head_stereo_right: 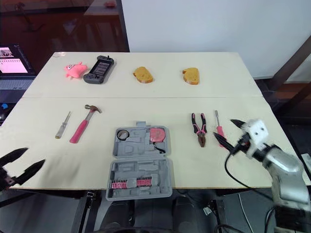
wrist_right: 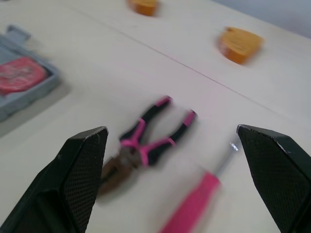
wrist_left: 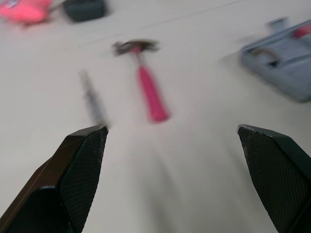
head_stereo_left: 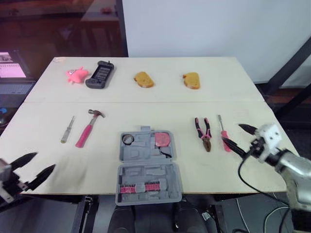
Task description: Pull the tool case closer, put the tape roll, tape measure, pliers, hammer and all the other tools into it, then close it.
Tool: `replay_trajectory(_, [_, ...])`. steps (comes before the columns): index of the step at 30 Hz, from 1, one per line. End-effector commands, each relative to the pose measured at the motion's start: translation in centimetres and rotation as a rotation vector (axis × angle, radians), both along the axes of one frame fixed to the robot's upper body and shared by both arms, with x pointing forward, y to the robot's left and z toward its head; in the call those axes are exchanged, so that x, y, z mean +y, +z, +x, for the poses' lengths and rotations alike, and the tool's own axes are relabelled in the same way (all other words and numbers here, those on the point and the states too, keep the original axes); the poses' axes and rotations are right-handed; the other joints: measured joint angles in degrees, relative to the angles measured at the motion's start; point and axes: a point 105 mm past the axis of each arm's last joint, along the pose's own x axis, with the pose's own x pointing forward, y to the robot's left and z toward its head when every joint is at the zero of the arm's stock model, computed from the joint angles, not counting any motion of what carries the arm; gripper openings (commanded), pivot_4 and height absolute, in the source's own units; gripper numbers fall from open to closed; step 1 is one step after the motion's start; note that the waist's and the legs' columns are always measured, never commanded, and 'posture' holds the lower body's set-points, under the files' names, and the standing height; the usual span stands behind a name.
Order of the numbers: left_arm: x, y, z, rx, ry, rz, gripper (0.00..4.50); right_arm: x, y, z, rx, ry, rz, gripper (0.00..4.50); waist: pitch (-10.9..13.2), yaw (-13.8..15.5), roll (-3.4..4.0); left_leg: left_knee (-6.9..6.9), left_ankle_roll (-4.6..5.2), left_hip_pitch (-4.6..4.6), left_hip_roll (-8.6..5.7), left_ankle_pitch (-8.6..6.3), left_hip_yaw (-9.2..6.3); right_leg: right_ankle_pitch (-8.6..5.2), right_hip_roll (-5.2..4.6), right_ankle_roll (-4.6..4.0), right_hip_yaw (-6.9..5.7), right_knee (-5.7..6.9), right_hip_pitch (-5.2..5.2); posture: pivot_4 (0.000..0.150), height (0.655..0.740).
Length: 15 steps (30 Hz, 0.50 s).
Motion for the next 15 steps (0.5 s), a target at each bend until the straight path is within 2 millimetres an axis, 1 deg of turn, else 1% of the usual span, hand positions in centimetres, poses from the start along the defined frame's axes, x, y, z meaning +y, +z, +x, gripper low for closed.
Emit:
replay_trajectory(1, [1.2, 1.0, -0.4, -0.044, 0.027, 0.012, 4.5, -3.3, 1.2, -1.1, -0.069, -0.118, -0.018, 4.48, 0.0, -0.1, -0.01, 0.03, -0.01, 0.0, 0.0, 0.0, 0.02, 0.01, -0.03, -0.01, 0.0, -0.01, -0.01, 0.15, 0.7207])
replay_trajectory(3, [1.0, 0.8, -0.5, -0.029, 0.002, 0.025, 4.5, -4.2, 1.0, -1.6, -0.057, -0.135, -0.021, 4.48, 0.0, -0.2, -0.05, 0.12, -0.03, 0.06, 0.01, -0.01, 0.03, 0.08, -0.06, -0.09, 0.0, 0.0, -0.04, 0.15, 0.7207])
replay_trajectory(6, [0.9, 1.0, -0.4, -0.039, -0.003, 0.021, 4.5, -4.6, 1.1, -1.6, -0.054, -0.129, -0.025, 4.48, 0.0, -0.4, -0.04, 0.07, -0.23, 0.41, 0.02, -0.13, 0.04, 0.09, -0.1, -0.12, 0.0, -0.02, 0.07, 0.15, 0.7207])
replay_trajectory(9, [0.8, 1.4, -0.1, -0.052, -0.01, 0.026, 4.5, -5.0, 1.5, -1.2, -0.063, -0.133, -0.024, 4.48, 0.0, -0.4, -0.04, -0.02, -0.2, 0.41, 0.02, -0.12, 0.04, 0.06, -0.1, -0.09, 0.0, -0.02, 0.04, 0.15, 0.7207])
replay_trajectory(12, [0.0, 2.7, 1.1, -0.104, -0.038, 0.023, 4.5, -4.3, 2.2, -0.3, -0.087, -0.105, -0.036, 4.48, 0.0, -0.3, -0.04, -0.02, -0.12, 0.37, 0.01, -0.08, 0.06, 0.04, -0.09, -0.06, 0.0, -0.02, 0.14, 0.15, 0.7207])
replay_trajectory(13, [-0.8, 3.2, 1.7, -0.12, -0.066, 0.023, 4.5, -3.9, 2.7, 0.0, -0.097, -0.093, -0.032, 4.48, 0.0, -0.3, -0.05, -0.01, -0.12, 0.36, 0.01, -0.07, 0.06, 0.04, -0.09, -0.06, 0.0, 0.0, 0.17, 0.15, 0.7207])
replay_trajectory(15, [-3.0, 4.2, 2.9, -0.141, -0.152, -0.002, 4.5, -2.3, 3.6, 0.6, -0.098, -0.033, -0.012, 4.48, 0.0, -0.1, -0.04, 0.01, -0.12, 0.36, 0.01, -0.07, 0.06, 0.04, -0.09, -0.06, 0.01, 0.01, 0.18, 0.15, 0.7207])
